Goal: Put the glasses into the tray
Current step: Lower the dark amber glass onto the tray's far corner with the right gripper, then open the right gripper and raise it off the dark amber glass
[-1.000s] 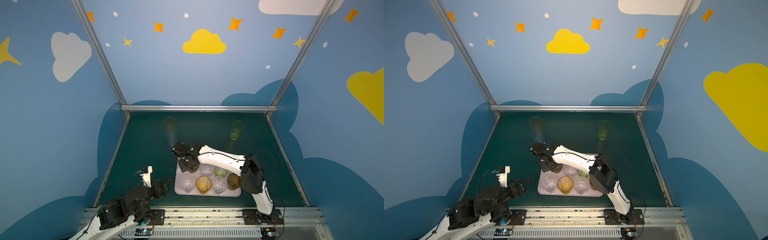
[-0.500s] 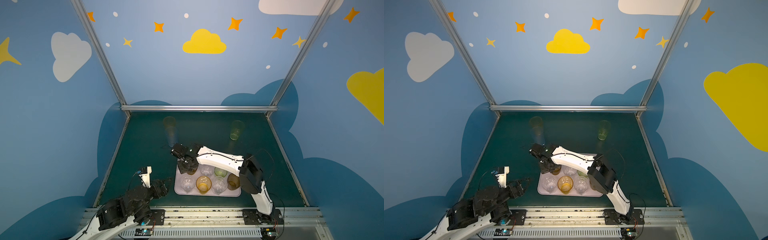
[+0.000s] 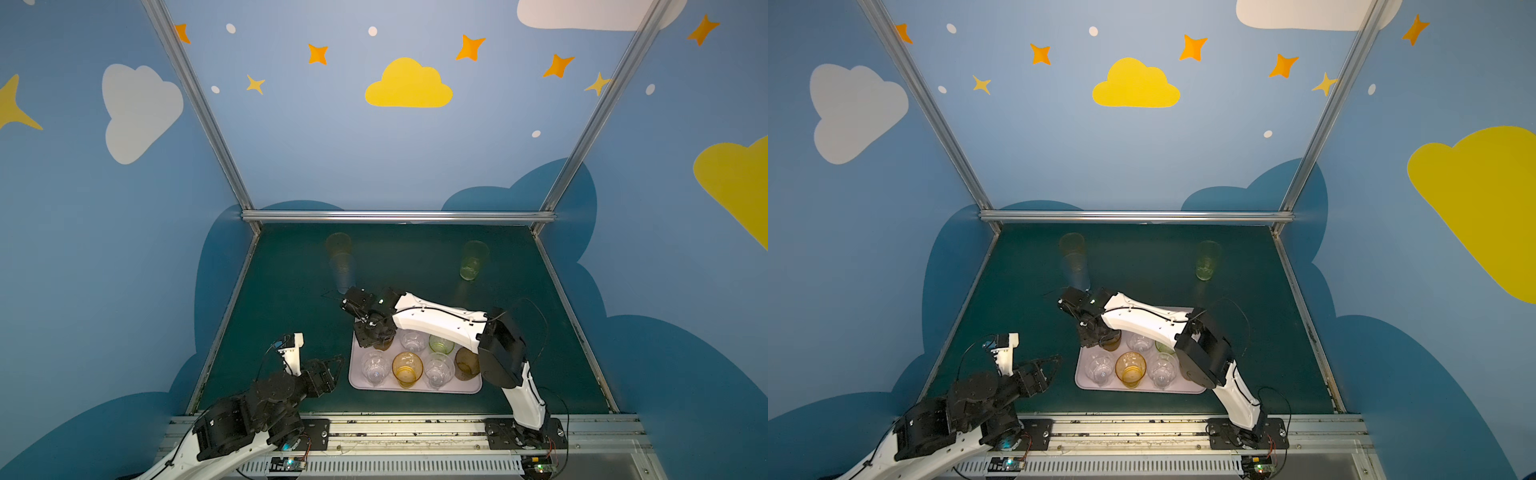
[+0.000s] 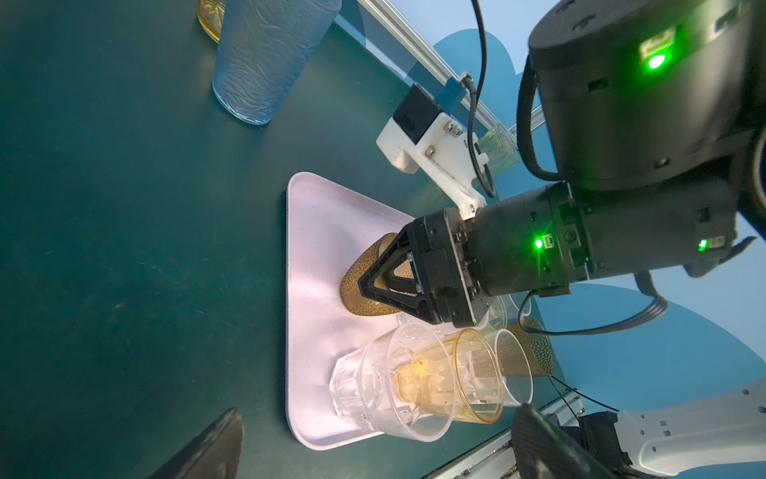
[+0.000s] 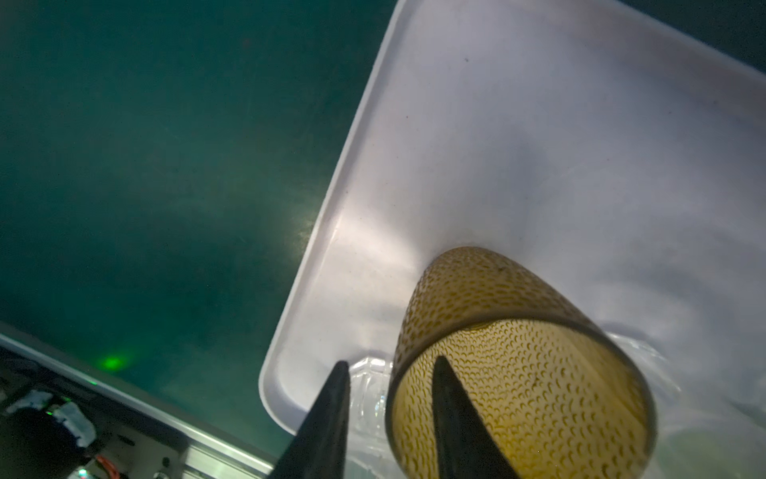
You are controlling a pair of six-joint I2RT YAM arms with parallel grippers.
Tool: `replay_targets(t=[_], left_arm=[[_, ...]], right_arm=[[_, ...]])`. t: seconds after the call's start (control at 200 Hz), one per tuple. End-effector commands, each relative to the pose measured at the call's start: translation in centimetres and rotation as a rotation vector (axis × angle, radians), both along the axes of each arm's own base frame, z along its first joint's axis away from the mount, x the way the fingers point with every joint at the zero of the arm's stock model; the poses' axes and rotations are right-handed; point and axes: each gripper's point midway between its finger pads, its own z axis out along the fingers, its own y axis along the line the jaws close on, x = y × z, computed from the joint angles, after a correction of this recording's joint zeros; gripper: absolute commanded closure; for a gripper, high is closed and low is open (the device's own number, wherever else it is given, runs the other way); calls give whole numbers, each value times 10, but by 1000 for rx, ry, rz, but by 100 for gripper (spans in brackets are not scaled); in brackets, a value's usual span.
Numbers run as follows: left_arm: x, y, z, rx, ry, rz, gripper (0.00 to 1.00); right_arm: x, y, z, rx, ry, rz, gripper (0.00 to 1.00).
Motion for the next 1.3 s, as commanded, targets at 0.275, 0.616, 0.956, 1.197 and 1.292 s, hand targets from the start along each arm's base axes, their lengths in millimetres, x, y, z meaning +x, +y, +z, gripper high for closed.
replay_targets(t=[0.275,0.616,0.956,1.197,1.292], left_arm=[[-1,4,1,1,-4,5,0],[-1,3,9,5,-36,-11,0],[7,16,26,32,-112,49,0],[23,49,56,88,-195,236,0],[29,52,68,113,-210,274,0]], right_arm=[[9,1,59,63,-82,-18,28],[24,-16,111,135,-191,-97,18],[23,-30,149,224,-233,-107,18],[4,-57,166,360,-247,-108,18],[-5,-73,168,415,-248,-101,18]])
